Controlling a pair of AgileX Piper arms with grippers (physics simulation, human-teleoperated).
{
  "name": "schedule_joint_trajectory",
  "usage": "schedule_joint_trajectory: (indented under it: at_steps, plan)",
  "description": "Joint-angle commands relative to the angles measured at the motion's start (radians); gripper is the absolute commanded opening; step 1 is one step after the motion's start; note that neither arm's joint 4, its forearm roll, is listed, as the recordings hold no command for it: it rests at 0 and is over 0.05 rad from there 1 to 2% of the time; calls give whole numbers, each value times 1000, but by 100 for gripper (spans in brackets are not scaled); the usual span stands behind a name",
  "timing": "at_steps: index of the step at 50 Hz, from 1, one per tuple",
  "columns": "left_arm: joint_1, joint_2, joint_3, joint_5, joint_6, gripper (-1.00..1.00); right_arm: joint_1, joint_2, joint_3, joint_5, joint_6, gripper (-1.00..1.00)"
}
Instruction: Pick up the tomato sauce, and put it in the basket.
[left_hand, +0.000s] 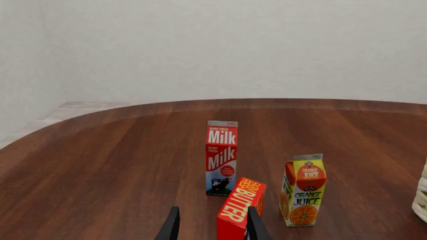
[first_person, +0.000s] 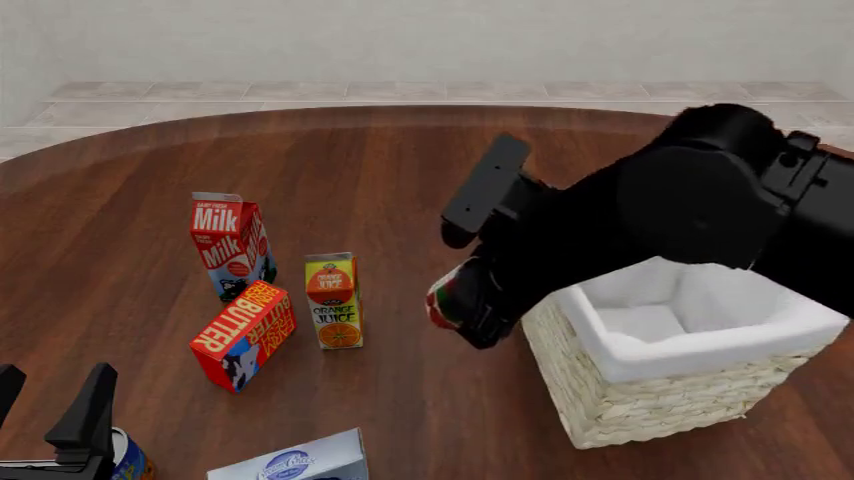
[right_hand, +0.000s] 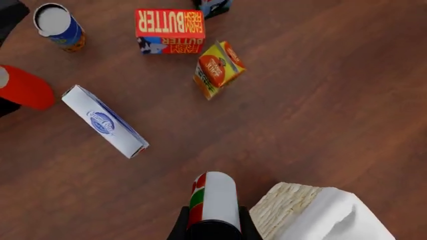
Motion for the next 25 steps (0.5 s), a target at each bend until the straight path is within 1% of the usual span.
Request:
schedule_joint_trajectory:
  at_steps: [1,7,9,13,25]
  plan:
    - [-1,0,-1,1,0,100,-22,-49,-56,7,-43,-100]
    - [-1,0,-1,1,0,100,-32,-68,-76,29,-42,-100]
    - [0,0,-1,1,0,100,-41,-76,-82,38,-53,-100]
    - [-1,0,-1,1,0,100,-46,-86,-113,59,-58,-100]
    - [-1,0,-1,1,1,100,-70,-117,-158,97,-75,-100]
